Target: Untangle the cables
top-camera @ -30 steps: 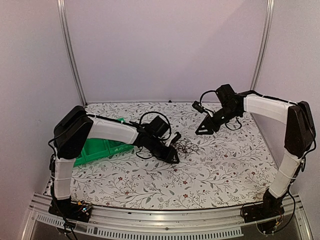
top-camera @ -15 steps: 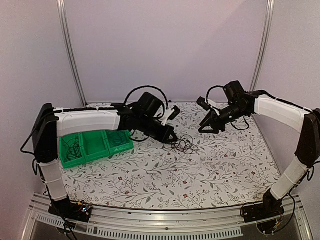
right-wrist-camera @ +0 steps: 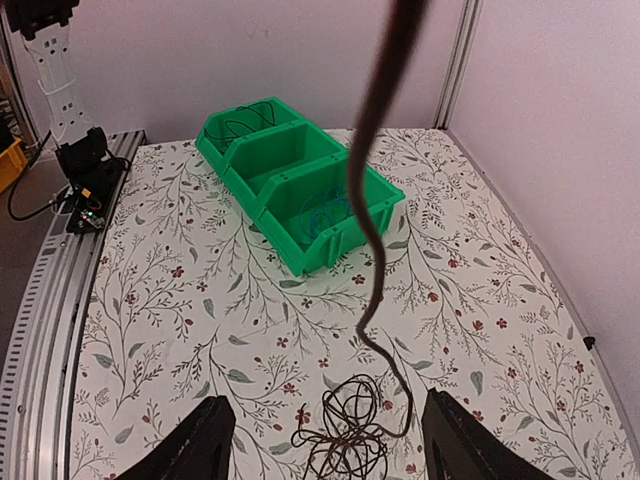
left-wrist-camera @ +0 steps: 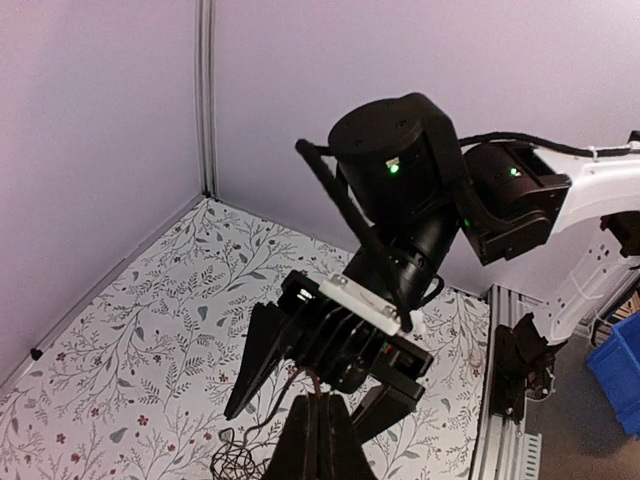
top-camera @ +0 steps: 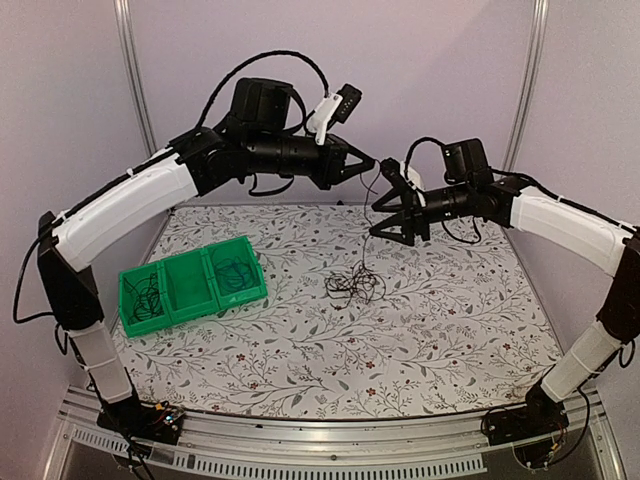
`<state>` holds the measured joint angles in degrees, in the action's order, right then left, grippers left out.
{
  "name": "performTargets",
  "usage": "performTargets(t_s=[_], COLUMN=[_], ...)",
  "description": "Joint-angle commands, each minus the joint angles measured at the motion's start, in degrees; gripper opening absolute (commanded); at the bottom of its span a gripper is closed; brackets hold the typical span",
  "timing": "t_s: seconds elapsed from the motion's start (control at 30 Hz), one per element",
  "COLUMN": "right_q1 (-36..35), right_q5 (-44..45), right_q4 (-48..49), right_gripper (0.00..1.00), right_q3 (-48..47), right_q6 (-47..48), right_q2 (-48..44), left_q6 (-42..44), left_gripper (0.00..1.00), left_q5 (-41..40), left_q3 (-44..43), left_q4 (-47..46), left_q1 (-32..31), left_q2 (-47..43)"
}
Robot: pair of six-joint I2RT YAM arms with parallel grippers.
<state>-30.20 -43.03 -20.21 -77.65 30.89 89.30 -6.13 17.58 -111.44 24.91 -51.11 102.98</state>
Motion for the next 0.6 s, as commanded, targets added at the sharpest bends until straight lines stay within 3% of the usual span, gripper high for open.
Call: performTargets(t_s=[0.0,0.3,0.4,0.57], right_q1=[-0.04,-0.02,0.02,0.18], right_q5=[0.60,-0.17,-1.76,-2.28], right_q4=[7.09,11.99,13.52,13.88], right_gripper=[0.68,0.54,0.43,0.10], right_q3=[-2.09,-1.63,-1.84,-1.07], right_q6=[-7.23,-14.42,-17.75,-19.67], right_q2=[2.43,7.80,9.64,12.34], left_q6=[2.03,2.10,2.00,2.18], left_gripper=[0.00,0.00,0.00,0.00], left_q5=[1.48,-0.99,-1.88,-4.53], left_q3=[-6.47,-17.53,-20.03,-22.94], left_q4=[1.70,1.77,1.80,1.22], left_q1=[-0.31,-1.11,-1.18,-1.36], left_q2=[2.06,2.66,2.58,1.81])
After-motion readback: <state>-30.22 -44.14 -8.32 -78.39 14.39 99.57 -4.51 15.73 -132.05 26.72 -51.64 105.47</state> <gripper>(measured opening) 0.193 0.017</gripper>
